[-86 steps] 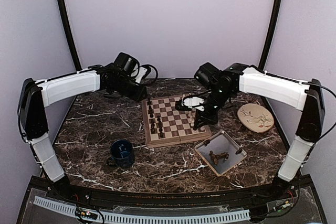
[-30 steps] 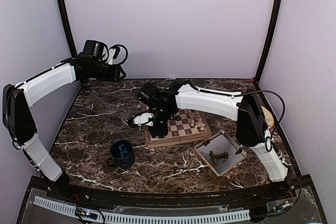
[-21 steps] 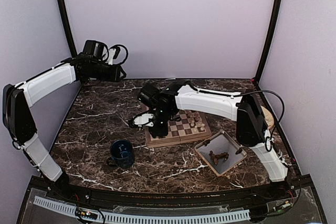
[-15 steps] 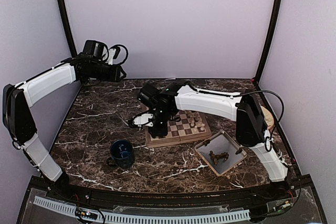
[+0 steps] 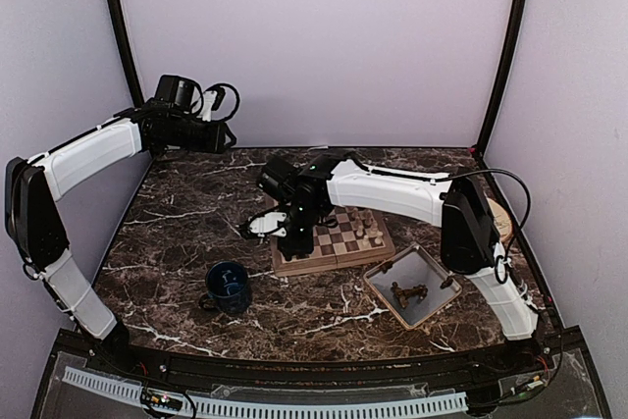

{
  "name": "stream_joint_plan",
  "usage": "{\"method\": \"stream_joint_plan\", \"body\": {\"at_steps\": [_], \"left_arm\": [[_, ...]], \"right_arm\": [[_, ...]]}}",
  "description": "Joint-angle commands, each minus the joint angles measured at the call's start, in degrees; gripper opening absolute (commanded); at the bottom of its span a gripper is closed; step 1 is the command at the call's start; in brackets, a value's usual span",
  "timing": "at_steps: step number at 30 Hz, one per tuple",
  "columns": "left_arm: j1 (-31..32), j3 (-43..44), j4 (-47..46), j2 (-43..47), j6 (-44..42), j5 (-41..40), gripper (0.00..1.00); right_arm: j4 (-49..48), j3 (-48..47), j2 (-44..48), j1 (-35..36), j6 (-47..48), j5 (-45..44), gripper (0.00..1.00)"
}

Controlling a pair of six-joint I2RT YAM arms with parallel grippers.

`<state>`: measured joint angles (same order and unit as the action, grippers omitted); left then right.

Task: Set up the chess pieces on the board
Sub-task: Place the rook at a8, then pick up the pawn from the chess pile.

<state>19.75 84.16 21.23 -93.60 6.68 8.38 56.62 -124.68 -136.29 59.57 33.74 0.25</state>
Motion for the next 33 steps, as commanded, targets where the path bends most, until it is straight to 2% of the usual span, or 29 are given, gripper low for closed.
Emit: {"method": "stream_joint_plan", "body": {"at_steps": [1, 6, 12, 22, 27, 33], "left_arm": [[-0.4, -0.2, -0.1, 2.4, -0.4, 1.1, 0.33], [-0.3, -0.7, -1.0, 2.3, 0.9, 1.8, 0.33], [1.1, -1.6, -4.4, 1.8, 0.0, 12.4, 0.26], [14.5, -0.6, -1.7, -1.5, -9.6, 12.6, 0.28], [20.8, 0.0, -1.5, -4.1, -12.4, 13.2, 0.30], [21.1, -0.1, -0.7, -4.9, -14.3, 12.3, 0.31]], "right_arm": [[0.3, 0.5, 4.2, 0.5, -0.5, 0.1, 0.32], [0.5, 7.8, 13.5, 0.1, -2.2, 0.6, 0.36], [-3.8, 26.8, 28.7, -5.1, -3.6, 1.4, 0.37], [-7.8, 55.8, 53.4, -22.1, -3.6, 5.7, 0.36], [-5.9, 67.6, 60.3, -24.3, -1.1, 9.8, 0.36], [-6.0, 74.9, 61.1, -24.3, 0.5, 11.4, 0.34]]}}
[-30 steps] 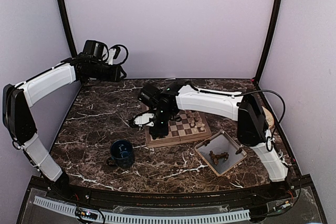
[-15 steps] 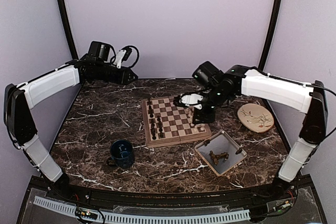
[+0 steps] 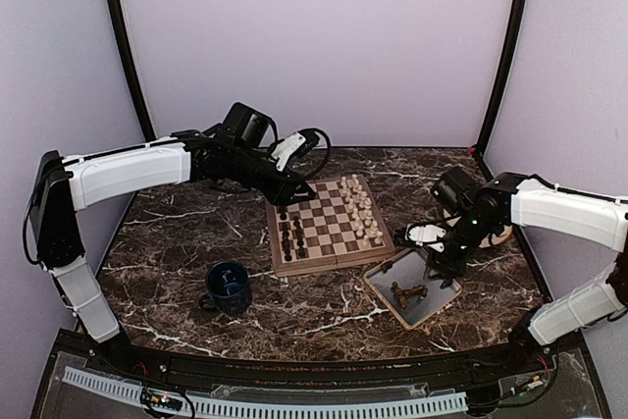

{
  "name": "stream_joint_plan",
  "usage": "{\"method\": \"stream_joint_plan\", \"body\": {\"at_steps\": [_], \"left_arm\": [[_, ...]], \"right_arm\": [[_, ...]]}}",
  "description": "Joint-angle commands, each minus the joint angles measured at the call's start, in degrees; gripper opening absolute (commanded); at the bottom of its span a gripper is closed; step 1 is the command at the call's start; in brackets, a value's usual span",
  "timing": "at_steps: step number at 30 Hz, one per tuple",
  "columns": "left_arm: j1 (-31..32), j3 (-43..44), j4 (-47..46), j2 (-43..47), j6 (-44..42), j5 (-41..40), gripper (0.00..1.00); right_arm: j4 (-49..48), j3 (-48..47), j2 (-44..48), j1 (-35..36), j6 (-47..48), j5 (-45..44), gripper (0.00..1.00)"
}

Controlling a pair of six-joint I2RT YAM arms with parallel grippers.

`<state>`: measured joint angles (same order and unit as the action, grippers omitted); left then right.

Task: Set up the chess pieces on the board
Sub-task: Pick up the pawn from the chess pile.

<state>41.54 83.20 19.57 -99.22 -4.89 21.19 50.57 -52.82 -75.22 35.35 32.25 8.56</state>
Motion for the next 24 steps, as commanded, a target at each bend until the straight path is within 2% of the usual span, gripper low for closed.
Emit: {"method": "stream_joint_plan", "body": {"at_steps": [1, 5, 11, 24], "left_arm": [[-0.7, 0.8, 1.1, 0.7, -2.9, -0.5, 0.31], [-0.7, 0.2, 0.8, 0.5, -2.9, 0.4, 0.31], [-0.7, 0.1, 1.7, -0.3, -3.2, 0.3, 0.32], [-0.7, 0.6, 3.3, -1.2, -3.2, 2.9, 0.32]], "right_arm": [[0.1, 3.7, 0.1, -0.1, 2.8, 4.1, 0.34], [-1.7, 5.6, 0.0, 0.4, 4.3, 4.7, 0.34], [-4.9, 7.4, -3.1, 0.5, 4.2, -0.3, 0.31], [-7.2, 7.0, -8.1, 0.6, 4.3, 1.2, 0.25]]}}
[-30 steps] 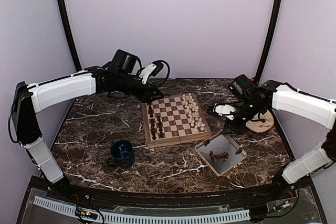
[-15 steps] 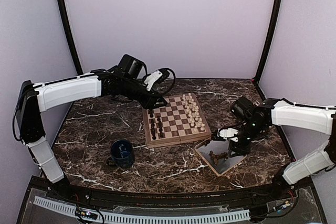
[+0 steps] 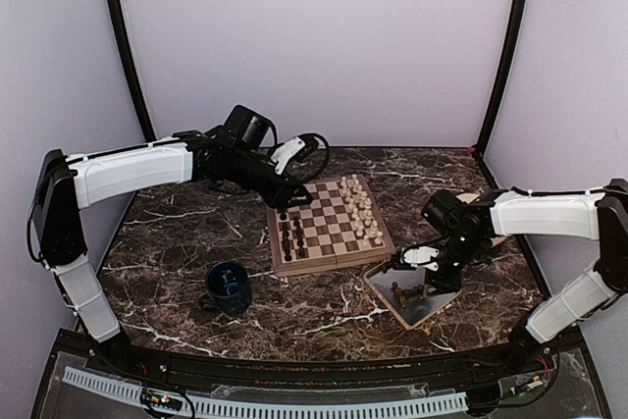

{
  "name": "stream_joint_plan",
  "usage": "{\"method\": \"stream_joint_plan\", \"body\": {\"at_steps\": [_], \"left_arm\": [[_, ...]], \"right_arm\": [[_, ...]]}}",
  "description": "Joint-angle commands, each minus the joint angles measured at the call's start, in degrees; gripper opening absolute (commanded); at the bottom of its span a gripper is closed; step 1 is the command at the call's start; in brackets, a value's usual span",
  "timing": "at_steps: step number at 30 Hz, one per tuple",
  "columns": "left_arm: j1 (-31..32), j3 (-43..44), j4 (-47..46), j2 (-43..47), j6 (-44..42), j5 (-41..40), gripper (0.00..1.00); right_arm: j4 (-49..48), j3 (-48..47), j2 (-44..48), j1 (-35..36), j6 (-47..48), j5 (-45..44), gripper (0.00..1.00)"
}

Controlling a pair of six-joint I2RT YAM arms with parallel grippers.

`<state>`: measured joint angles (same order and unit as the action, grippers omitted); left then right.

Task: Set up the chess pieces on the board
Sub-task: Pick up the pawn from the chess pile.

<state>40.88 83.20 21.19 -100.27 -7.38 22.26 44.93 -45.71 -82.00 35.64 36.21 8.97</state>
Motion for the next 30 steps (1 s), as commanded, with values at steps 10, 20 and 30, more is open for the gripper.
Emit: {"method": "stream_joint_plan", "body": {"at_steps": [10, 20, 30], "left_arm": [[0.2, 0.9, 2.1, -1.1, -0.4, 1.4, 0.32], [0.9, 1.4, 2.9, -1.3, -0.6, 1.1, 0.32], [1.0, 0.8, 1.6, 1.9, 1.7, -7.9, 0.32]], "right_arm": [[1.3, -0.7, -1.6, 0.2, 1.9, 2.5, 0.05], [9.0, -5.3, -2.5, -0.2, 5.1, 7.8, 0.02], [6.5, -19.4, -5.8, -0.3, 0.9, 3.7, 0.03]]}}
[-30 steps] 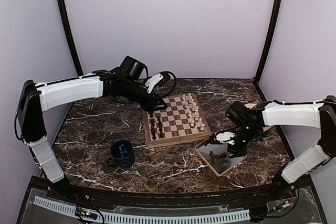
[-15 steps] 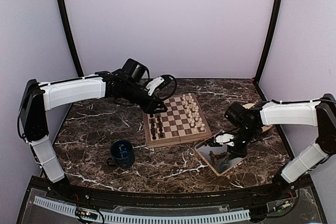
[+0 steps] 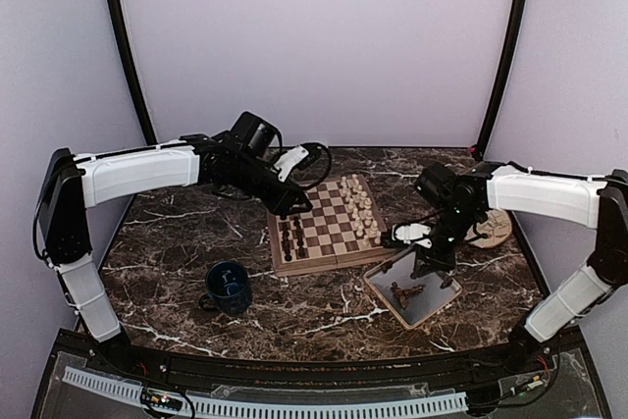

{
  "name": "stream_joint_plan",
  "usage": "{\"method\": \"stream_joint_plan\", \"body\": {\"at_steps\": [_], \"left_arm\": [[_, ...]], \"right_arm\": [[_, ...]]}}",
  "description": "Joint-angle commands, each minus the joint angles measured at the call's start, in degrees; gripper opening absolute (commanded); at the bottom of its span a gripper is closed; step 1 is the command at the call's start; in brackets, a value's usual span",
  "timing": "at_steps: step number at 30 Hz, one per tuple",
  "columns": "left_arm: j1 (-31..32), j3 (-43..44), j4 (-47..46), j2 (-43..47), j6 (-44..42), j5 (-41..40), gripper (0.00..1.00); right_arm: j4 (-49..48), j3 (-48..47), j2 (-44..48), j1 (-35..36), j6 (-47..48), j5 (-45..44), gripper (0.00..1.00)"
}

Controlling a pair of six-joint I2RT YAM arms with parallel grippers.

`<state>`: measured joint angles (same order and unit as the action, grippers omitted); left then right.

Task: Set up the chess pieces on the board
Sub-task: Pick up the pawn from the chess pile, then place the pawn on the chessboard.

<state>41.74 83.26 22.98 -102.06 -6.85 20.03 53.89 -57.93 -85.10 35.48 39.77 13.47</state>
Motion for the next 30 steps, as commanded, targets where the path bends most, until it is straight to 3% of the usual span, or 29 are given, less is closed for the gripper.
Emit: {"method": "stream_joint_plan", "body": {"at_steps": [1, 6, 13, 24, 30], "left_arm": [[0.1, 0.3, -0.6, 4.3, 1.2, -6.8, 0.32], [-0.1, 0.4, -1.2, 6.5, 3.5, -12.3, 0.32], [-2.9, -2.3, -5.0, 12.1, 6.4, -18.3, 0.32], [-8.3, -5.8, -10.6, 16.6, 10.4, -15.1, 0.32], [-8.7, -5.9, -10.7, 16.8, 10.1, -14.5, 0.32]], "right_arm": [[-2.5, -10.4, -4.0, -0.1, -3.1, -0.3, 0.03], [-2.5, -23.7, -12.4, 0.9, -5.9, 2.7, 0.04], [-2.4, -41.7, -27.1, 4.3, -9.1, -2.7, 0.04], [2.7, -67.5, -48.7, 8.5, -10.5, -7.1, 0.05], [2.9, -76.0, -57.1, 9.2, -10.6, -8.8, 0.05]]}}
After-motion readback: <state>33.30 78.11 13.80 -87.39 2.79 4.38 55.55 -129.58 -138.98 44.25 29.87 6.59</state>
